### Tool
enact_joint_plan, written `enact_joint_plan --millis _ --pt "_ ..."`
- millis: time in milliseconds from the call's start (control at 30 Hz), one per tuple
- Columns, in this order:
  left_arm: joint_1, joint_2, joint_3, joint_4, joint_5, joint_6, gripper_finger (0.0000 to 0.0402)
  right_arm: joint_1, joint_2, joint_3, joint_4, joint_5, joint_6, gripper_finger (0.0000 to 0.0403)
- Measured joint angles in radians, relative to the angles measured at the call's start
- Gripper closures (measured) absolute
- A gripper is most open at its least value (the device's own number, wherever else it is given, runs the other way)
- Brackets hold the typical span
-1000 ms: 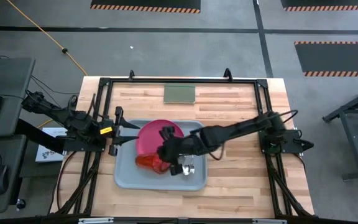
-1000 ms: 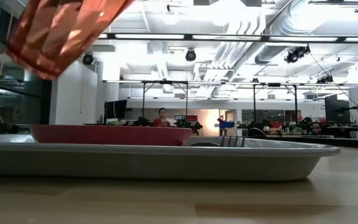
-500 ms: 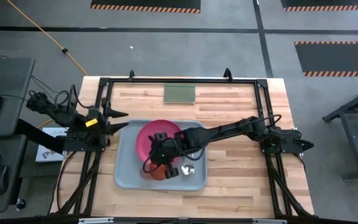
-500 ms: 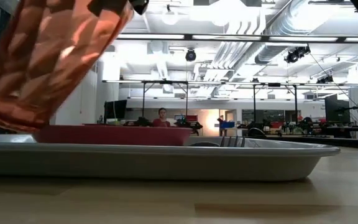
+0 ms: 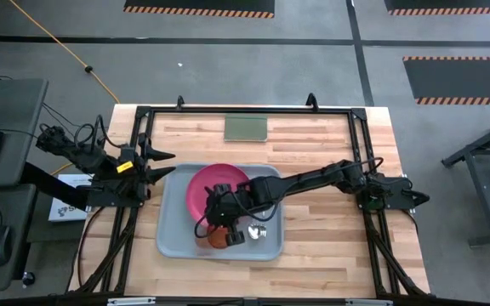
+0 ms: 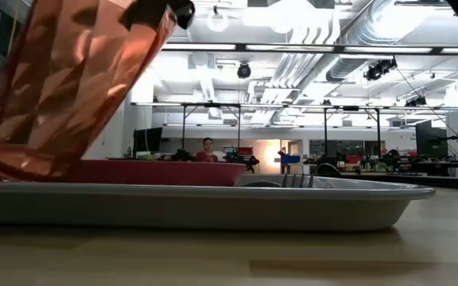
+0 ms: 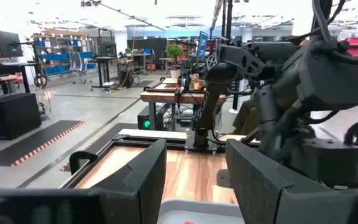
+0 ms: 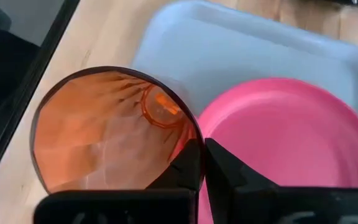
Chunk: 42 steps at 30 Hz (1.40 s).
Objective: Pick and place plate/cup/fork/spoon on tray
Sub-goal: Put the orange cup on the gray tray to the top right of the pink plate
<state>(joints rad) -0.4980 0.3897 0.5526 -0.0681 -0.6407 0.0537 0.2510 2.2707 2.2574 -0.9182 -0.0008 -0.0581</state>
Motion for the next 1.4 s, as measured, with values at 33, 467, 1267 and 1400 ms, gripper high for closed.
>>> enact_joint_plan --millis 33,467,1267,1400 --pt "0.0 0.0 0.0 -0.001 0.0 0.0 0.0245 -0.002 0.0 0.0 -0.012 0.0 0.013 0.0403" --pt "0.0 0.0 0.0 -0.003 0.0 0.0 0.0245 -0.008 -0.007 0.014 -0.2 -0.008 0.086 0.0403" --pt "0.0 0.017 0.0 -0.001 0.001 -0.017 0.0245 -0.011 -0.011 0.068 -0.357 -0.039 0.172 0.04" --pt "0.0 0.018 0.0 -0.002 0.001 -0.02 0.0245 -0.011 -0.011 0.068 -0.333 -0.044 0.164 0.0392"
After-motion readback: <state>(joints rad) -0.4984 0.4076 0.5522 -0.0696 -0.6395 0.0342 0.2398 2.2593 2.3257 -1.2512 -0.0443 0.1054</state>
